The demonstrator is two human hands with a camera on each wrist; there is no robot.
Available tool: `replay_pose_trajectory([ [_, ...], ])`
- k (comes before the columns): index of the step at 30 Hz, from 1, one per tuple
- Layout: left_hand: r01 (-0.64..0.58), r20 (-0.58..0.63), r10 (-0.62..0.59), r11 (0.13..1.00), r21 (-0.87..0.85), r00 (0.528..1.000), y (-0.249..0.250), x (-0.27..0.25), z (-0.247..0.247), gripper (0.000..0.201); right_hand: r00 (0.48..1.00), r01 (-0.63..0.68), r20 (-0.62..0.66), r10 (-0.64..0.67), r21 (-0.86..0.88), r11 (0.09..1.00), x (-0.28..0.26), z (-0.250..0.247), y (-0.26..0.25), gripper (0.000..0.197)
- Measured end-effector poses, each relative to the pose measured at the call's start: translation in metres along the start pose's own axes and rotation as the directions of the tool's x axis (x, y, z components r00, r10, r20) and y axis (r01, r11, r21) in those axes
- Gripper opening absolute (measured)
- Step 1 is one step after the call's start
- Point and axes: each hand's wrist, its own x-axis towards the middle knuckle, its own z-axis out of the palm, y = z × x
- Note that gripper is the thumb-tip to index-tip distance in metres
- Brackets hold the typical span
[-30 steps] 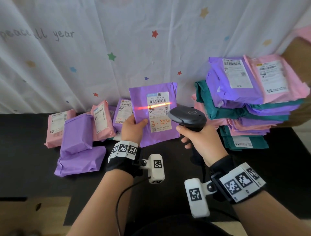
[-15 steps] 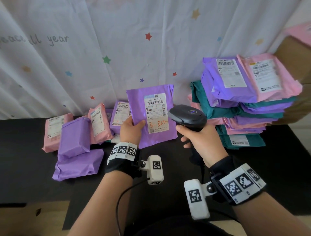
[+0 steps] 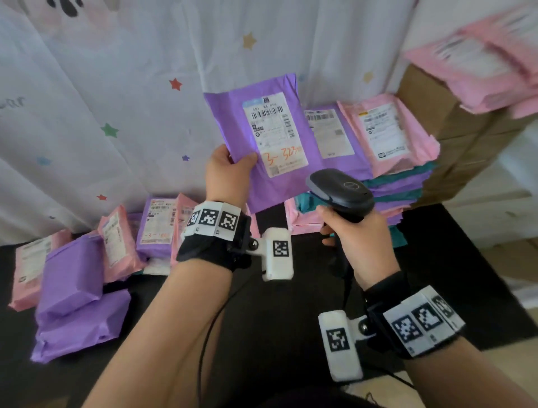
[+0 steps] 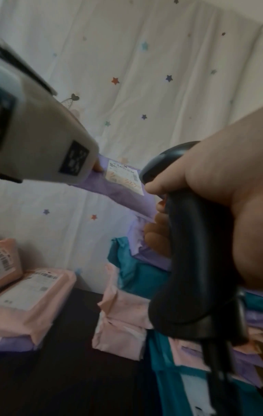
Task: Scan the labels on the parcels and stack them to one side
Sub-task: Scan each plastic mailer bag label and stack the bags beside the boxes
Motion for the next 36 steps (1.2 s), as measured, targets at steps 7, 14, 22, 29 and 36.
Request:
replay_pose_trajectory([
  [7, -0.026, 0.122, 0.017, 0.997, 0.067, 0.992, 0.046, 0.015, 0.121, 0.020, 0.988, 0.042, -0.148, -0.032, 0.061, 0.997, 0.036, -0.079, 0.000, 0.013],
  [14, -0.025, 0.140, -0.005, 0.977, 0.212, 0.990, 0.062, 0.018, 0.213, 0.036, 0.982, -0.013, -0.186, 0.021, 0.048, 0.999, 0.071, -0.137, 0.010, 0.018],
  [22, -0.136, 0.112, 0.104, 0.933, 0.334, 0.988, 0.061, 0.018, 0.235, 0.072, 0.981, -0.085, -0.176, 0.080, -0.025, 0.996, 0.090, -0.157, 0.017, 0.028],
  [29, -0.318, 0.046, 0.323, 0.883, 0.346, 0.945, 0.039, 0.009, 0.175, 0.044, 0.998, -0.032, -0.062, 0.033, 0.021, 0.999, 0.077, -0.119, 0.017, 0.015],
  [36, -0.018, -0.093, 0.075, 0.866, 0.500, 0.993, -0.075, 0.009, 0.069, 0.042, 0.979, -0.102, 0.171, 0.108, -0.041, 0.994, 0.046, -0.052, 0.033, 0.009],
])
